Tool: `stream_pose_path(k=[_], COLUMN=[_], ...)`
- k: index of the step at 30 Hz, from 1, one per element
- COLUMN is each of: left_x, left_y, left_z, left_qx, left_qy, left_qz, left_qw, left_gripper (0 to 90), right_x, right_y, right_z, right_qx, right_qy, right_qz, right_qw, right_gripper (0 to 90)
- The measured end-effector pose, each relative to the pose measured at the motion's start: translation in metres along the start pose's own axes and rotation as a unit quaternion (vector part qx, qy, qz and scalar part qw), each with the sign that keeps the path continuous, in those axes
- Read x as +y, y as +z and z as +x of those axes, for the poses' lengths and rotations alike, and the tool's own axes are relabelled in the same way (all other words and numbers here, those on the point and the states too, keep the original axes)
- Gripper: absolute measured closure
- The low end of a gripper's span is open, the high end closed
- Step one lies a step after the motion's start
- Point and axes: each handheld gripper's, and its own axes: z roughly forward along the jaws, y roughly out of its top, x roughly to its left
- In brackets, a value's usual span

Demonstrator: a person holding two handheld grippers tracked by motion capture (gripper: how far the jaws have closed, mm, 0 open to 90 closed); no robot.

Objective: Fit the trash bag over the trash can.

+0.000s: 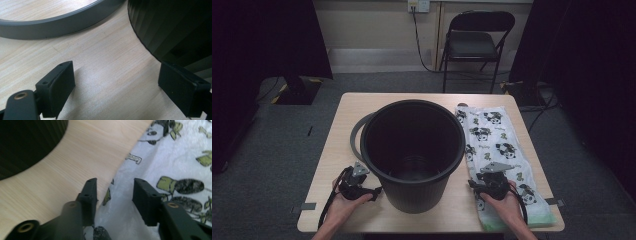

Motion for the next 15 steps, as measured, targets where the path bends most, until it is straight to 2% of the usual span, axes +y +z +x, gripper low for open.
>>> stream_pose_path(k=[2, 6, 10, 13, 15], left_x=[0.0, 0.0, 0.0, 0.0, 0.0], left_y=[0.0, 0.001, 0.001, 0.001, 0.001], left_z=[0.0, 0.001, 0.001, 0.001, 0.001], left_qx=[-0.002, -0.005, -0.004, -0.005, -0.005], left_qy=[0.002, 0.002, 0.005, 0.005, 0.005], left_qz=[0.0, -0.002, -0.001, -0.002, -0.002], left_qw=[1.0, 1.0, 1.0, 1.0, 1.0], left_gripper=[12.9, 12.7, 12.7, 12.6, 12.6], right_x=[0.007, 0.024, 0.041, 0.047, 0.05], right_y=[-0.003, 0.001, 0.018, 0.031, 0.043], right_z=[-0.001, -0.01, -0.024, -0.033, -0.041], right_qx=[-0.006, -0.005, -0.011, -0.024, -0.023], right_qy=[0.001, -0.002, 0.014, 0.022, 0.035], right_qz=[-0.01, -0.028, -0.031, -0.035, -0.029], right_qw=[0.9999, 0.9996, 0.9993, 0.9989, 0.9987], right_gripper=[41.9, 38.3, 32.3, 30.0, 28.8])
